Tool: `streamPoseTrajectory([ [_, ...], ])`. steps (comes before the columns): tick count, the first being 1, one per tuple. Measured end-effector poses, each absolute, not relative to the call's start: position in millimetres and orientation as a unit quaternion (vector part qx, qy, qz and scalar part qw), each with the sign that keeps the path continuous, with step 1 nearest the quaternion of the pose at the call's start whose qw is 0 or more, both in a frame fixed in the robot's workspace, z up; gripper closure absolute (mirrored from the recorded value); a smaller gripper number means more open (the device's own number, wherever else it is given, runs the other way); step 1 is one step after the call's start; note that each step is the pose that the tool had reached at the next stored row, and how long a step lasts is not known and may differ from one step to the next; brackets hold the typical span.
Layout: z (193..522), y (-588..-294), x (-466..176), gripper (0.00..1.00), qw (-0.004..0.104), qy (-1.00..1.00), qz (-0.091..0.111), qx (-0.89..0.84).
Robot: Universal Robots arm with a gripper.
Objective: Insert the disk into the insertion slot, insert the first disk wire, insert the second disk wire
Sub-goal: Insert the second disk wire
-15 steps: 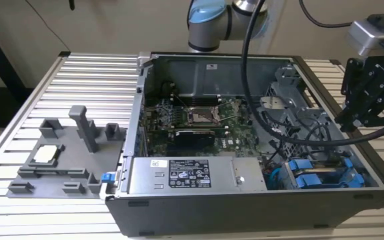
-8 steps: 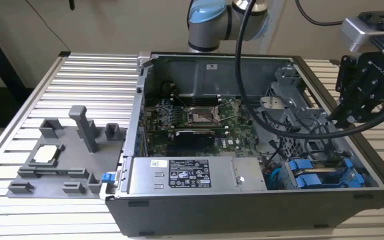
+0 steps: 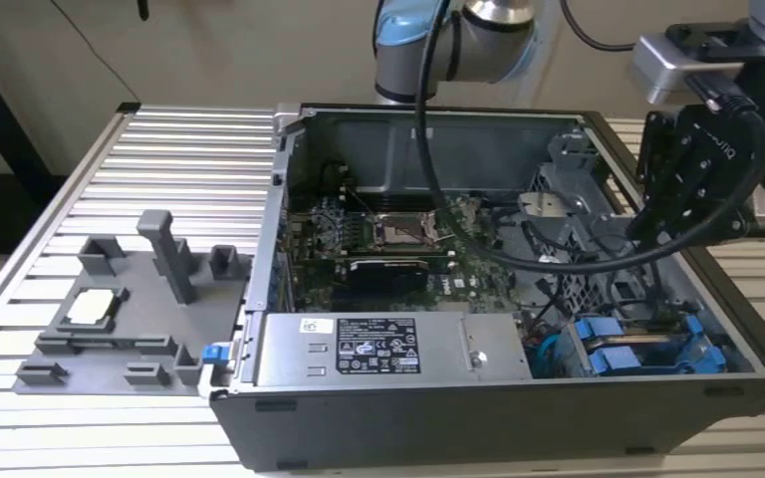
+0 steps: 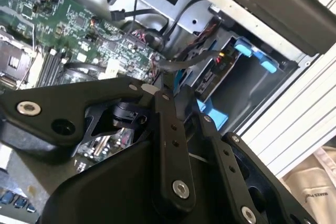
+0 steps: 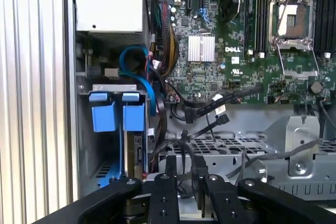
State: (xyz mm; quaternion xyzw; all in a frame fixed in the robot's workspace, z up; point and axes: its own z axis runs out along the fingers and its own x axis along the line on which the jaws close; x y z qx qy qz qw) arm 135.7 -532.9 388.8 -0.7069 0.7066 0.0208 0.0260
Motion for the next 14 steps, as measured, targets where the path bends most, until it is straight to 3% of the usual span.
streamPoseTrajectory([
  [14,385,-533,110,0.73,0.025,0.671,0.022,-0.740],
])
